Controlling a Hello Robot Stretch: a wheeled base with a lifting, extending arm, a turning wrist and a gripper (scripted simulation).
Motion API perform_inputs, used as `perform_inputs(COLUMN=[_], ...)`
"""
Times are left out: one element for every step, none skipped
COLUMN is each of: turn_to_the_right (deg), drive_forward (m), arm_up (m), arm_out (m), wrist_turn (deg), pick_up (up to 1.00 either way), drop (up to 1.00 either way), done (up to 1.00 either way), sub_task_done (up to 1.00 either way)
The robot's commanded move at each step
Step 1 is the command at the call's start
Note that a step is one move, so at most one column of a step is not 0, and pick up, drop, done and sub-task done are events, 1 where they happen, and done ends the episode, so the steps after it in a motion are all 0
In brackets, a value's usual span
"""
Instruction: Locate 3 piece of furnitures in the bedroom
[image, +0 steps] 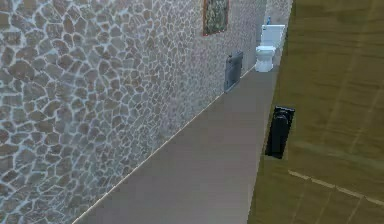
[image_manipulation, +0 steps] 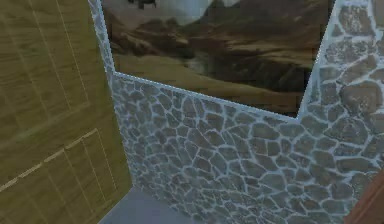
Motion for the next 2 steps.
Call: perform_inputs(turn_to_the_right=[-9.0, 0.0], drive_forward=[0.00, 0.95], arm_up=[0.00, 0.00], arm_out=[0.00, 0.00], wrist_turn=[0.0, 0.0], pick_up=[0.00, 0.00], drop=[0.00, 0.00], done=[0.00, 0.00], sub_task_done=[0.00, 0.00])
